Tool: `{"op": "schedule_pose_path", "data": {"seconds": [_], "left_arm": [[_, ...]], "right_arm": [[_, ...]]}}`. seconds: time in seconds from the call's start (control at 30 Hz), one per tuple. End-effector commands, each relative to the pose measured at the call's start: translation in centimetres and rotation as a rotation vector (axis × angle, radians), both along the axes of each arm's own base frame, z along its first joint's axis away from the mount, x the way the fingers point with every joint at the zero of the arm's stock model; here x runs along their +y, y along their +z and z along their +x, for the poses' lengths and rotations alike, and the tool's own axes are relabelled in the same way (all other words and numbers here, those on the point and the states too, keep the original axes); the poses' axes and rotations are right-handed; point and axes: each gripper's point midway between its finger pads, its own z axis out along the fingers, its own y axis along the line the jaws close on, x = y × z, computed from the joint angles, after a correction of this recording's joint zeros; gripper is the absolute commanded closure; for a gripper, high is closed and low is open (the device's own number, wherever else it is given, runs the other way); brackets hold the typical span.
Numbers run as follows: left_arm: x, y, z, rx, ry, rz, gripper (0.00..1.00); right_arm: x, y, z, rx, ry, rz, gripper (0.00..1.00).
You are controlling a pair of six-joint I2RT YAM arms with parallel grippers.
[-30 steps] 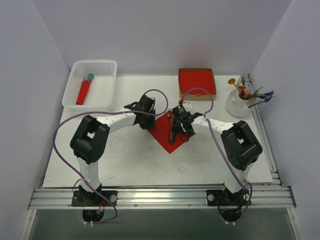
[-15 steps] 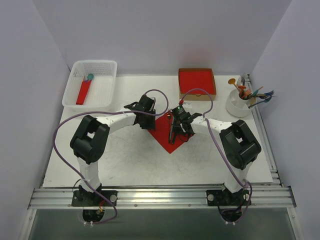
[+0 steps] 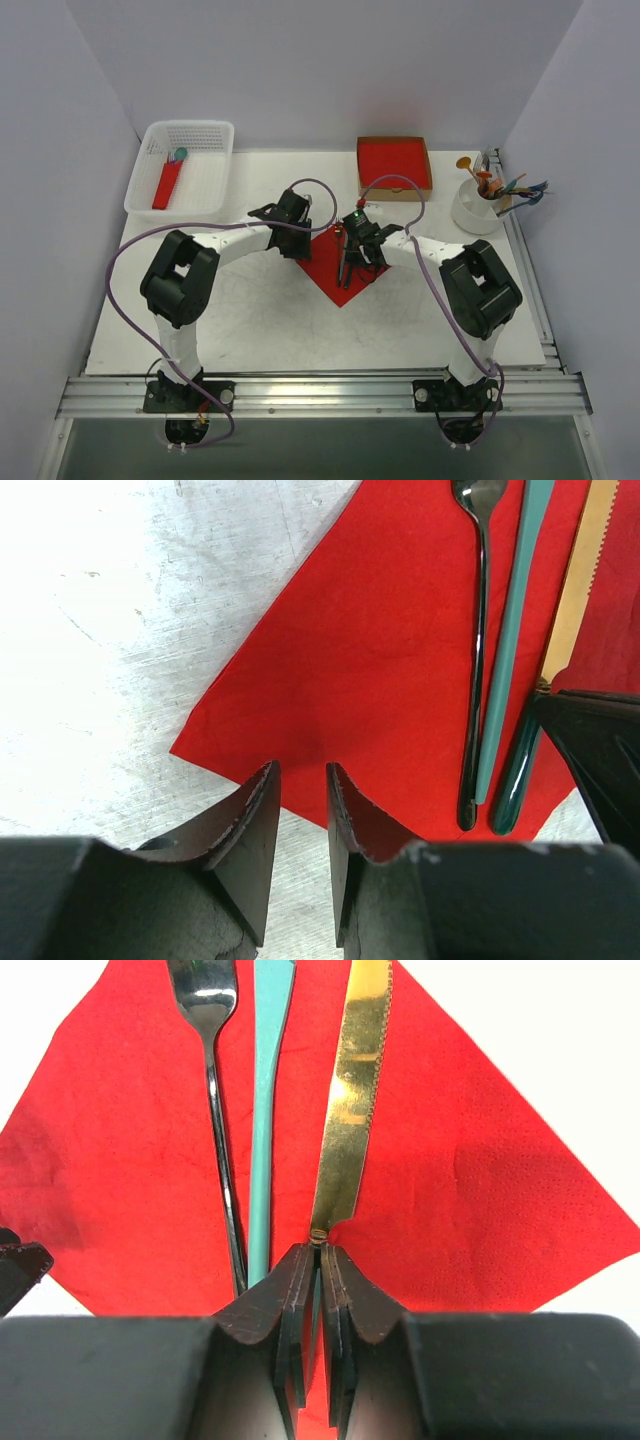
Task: Place the utensils on the paper napkin and roll it up
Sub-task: Adjust the utensils on the napkin.
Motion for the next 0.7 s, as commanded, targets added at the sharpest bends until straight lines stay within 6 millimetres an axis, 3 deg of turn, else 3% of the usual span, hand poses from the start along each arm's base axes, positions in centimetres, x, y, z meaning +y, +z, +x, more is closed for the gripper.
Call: {"op": "schedule_pose_path", "data": {"seconds": [0.0, 0.3, 0.47, 0.67], "left_arm": [[-1.0, 1.8, 2.0, -0.064, -0.017, -0.039, 0.66], [-0.9, 1.8, 2.0, -0.065, -0.019, -0.036, 0.66], [-0.9, 1.8, 1.9, -0.064, -0.023, -0.037, 0.66], [-0.9, 1.7, 2.0, -0.064, -0.028, -0.032, 0.66]], "right_arm": [[-0.5, 0.8, 0.5, -0.018, 0.005, -0.061, 0.94], [-0.5, -0.4, 0.0, 0.016, 0.001, -0.07, 0.77], [-0.2, -1.3, -0.4, 0.033, 0.008, -0.073, 0.81], [0.0, 0.2, 0.0, -0.001, 0.014, -0.081, 0.89]]}}
